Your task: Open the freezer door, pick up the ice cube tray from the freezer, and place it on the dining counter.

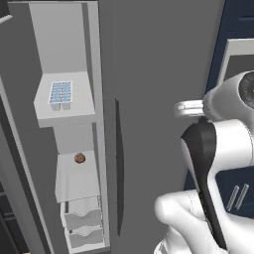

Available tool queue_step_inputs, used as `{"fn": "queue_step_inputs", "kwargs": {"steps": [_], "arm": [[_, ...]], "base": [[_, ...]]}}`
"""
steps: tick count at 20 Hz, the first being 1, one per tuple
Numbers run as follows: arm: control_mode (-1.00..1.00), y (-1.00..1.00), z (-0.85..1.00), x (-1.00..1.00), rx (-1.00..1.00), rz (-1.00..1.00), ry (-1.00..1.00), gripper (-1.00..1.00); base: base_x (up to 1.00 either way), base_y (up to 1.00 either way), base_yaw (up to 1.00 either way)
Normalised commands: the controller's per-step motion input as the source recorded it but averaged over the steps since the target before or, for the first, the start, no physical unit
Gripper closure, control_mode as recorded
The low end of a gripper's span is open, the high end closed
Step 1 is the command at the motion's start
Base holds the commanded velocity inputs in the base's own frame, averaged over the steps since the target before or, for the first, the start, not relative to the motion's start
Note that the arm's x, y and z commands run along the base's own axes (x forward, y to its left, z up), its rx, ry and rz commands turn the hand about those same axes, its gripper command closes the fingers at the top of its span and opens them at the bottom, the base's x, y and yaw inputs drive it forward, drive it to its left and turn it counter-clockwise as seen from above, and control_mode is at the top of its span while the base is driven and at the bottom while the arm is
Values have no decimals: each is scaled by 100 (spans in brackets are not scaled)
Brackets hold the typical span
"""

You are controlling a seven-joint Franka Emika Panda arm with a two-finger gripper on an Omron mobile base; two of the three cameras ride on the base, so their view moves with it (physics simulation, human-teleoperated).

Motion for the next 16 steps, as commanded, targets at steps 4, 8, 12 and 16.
{"fn": "queue_step_inputs", "kwargs": {"steps": [4,8,12,16], "arm": [[-100,-16,-3,0,12,0,9,-100],[-100,-11,-7,0,12,0,7,-100],[-100,0,-11,0,3,0,5,-100],[-100,0,-39,0,4,1,2,-100]], "base": [[0,0,0],[0,0,0],[0,0,0],[0,0,0]]}}
